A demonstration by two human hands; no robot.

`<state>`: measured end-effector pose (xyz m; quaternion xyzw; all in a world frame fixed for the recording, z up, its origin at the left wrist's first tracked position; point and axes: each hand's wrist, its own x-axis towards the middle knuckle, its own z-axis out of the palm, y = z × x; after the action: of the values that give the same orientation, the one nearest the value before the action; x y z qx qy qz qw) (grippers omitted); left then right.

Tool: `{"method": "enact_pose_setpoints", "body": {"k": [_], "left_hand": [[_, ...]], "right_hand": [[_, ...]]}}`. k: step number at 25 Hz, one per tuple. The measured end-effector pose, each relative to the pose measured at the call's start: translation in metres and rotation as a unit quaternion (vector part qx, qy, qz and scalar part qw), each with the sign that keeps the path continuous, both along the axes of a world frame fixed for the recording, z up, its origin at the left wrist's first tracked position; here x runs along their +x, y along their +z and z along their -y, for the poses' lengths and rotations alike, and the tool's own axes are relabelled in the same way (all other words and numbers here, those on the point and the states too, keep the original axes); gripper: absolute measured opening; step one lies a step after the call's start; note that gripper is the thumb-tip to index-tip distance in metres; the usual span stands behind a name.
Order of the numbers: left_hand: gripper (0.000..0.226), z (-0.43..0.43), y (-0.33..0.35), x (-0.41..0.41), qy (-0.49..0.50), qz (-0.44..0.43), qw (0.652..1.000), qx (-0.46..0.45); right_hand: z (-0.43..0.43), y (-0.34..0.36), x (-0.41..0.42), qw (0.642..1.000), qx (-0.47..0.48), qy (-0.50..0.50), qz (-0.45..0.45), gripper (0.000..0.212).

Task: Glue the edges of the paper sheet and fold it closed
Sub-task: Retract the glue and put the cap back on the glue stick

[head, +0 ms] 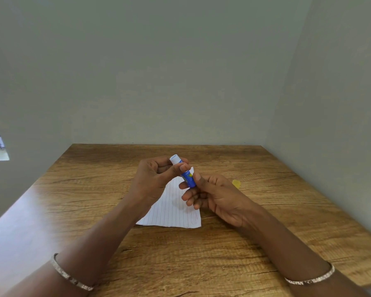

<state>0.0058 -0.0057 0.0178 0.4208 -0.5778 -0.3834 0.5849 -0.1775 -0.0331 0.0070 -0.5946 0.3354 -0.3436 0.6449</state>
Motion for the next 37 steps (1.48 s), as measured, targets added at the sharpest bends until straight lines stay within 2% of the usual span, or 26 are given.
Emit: {"method": "enact_pose_setpoints", "body": {"k": [4,6,8,10,12,14,18,21,25,30,33,37], "left_hand": [[0.028,0.0001,-0.0007,-0.0027,-0.01,0.007,1.0,0.004],[0.029,0.0009,-0.001,-0.0032,-0.009,0.007,1.0,0.005],[0.03,0.0011,-0.0006,-0.0021,-0.004,0.003,1.0,0.005],[0.029,0.0014,-0.0005,-0.0008,0.005,0.005,1.0,0.002],[0.028,0.0012,-0.0008,0.0005,0.009,0.007,1.0,0.0],[0.027,0.0009,-0.0003,0.0007,0.004,0.01,1.0,0.003],[0.028,0.0004,-0.0003,-0.0015,-0.003,0.019,1.0,0.013],[0.031,0.0003,-0.0016,-0.0019,0.001,0.014,1.0,0.016],[0.029,0.0014,-0.0014,0.001,0.013,0.002,1.0,0.012],[0.029,0.0014,-0.001,0.0017,0.006,0.009,1.0,0.014],[0.027,0.0018,-0.0011,0.0,-0.001,0.01,1.0,0.018],[0.027,0.0029,-0.0025,0.0013,0.005,0.011,1.0,0.017]], "right_hand": [[0.0004,-0.0018,-0.0015,0.999,-0.033,-0.031,0.0,0.002],[-0.0004,-0.0011,-0.0013,0.999,-0.039,-0.031,0.006,0.012],[-0.001,0.0002,0.0003,0.999,-0.027,-0.023,0.005,0.012],[-0.001,0.0013,0.0013,1.0,-0.003,-0.009,0.0,0.035],[0.0,0.0018,0.0007,1.0,0.008,0.004,0.005,0.044],[0.0003,0.0,-0.0004,1.0,0.005,0.007,0.019,0.037],[0.0024,-0.0035,-0.0016,0.999,-0.028,-0.017,0.022,0.007],[0.0036,-0.0047,-0.0015,0.999,-0.033,-0.018,0.019,0.014],[0.0004,0.0013,0.0003,0.999,0.023,0.013,0.023,0.046],[0.0017,-0.002,-0.0014,0.999,-0.001,0.007,0.046,0.033],[0.0029,-0.0031,-0.0021,0.999,-0.02,-0.028,0.042,0.011],[0.0004,0.0009,0.0001,0.999,0.004,-0.006,0.047,0.028]]}}
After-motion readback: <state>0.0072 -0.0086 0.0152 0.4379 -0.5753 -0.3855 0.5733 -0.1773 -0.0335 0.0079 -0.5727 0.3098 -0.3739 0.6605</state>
